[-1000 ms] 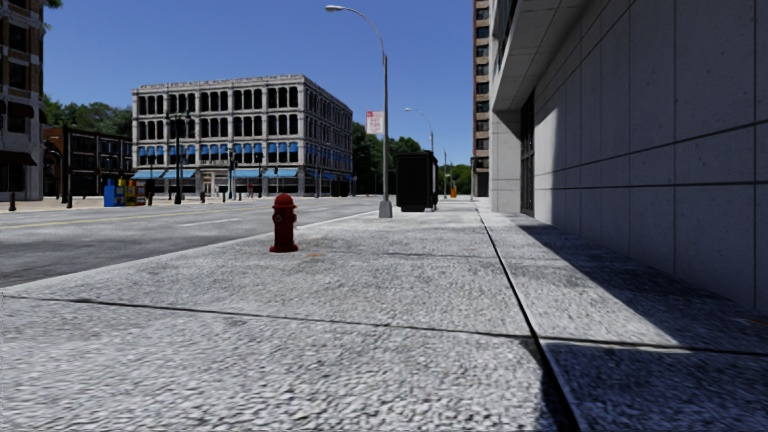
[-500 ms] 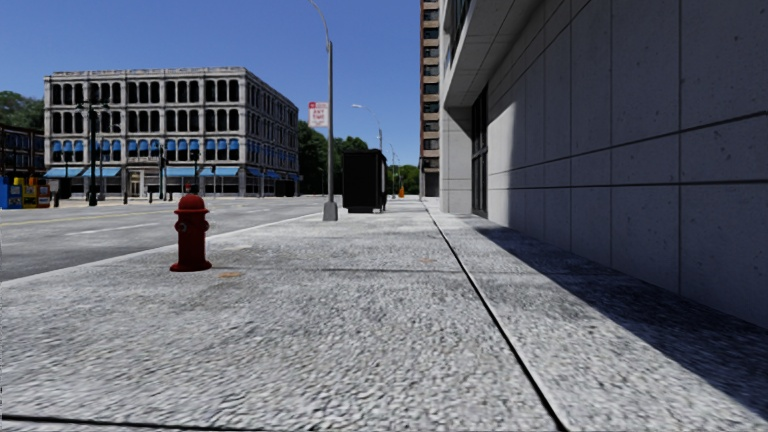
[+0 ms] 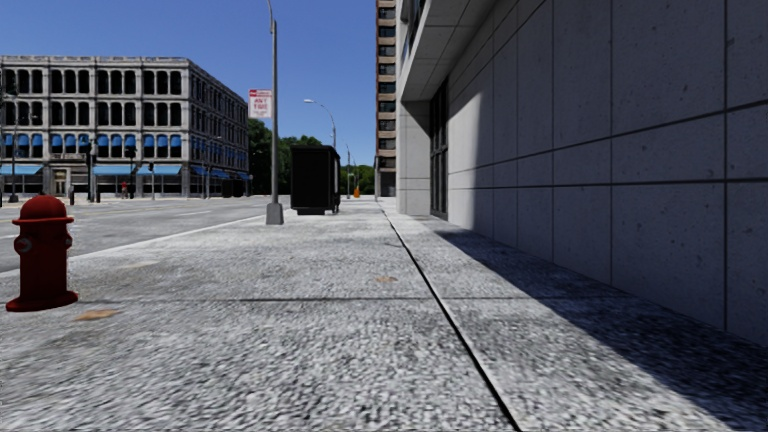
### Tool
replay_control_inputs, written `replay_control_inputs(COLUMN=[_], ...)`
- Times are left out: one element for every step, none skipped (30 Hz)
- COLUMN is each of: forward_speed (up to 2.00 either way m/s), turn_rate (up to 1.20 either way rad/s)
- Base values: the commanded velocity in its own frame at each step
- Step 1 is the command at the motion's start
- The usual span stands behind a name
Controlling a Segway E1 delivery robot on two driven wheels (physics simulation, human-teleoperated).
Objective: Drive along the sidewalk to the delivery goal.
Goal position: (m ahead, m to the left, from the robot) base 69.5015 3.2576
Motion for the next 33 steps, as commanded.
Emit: replay_control_inputs(forward_speed=[2.00,2.00,2.00,2.00,2.00,2.00,2.00,2.00,2.00,2.00,2.00,2.00,2.00,2.00,2.00,2.00,2.00,2.00,2.00,2.00,2.00,2.00,2.00,2.00,2.00,2.00,2.00,2.00,2.00,2.00,2.00,2.00,2.00], turn_rate=[0.00,0.00,0.00,0.00,0.00,0.00,0.00,0.00,0.00,0.00,0.00,0.00,0.00,0.00,0.00,0.00,0.00,0.00,0.00,0.00,0.00,0.00,0.00,0.00,0.00,0.00,0.00,0.04,0.12,0.12,0.18,0.23,0.27])
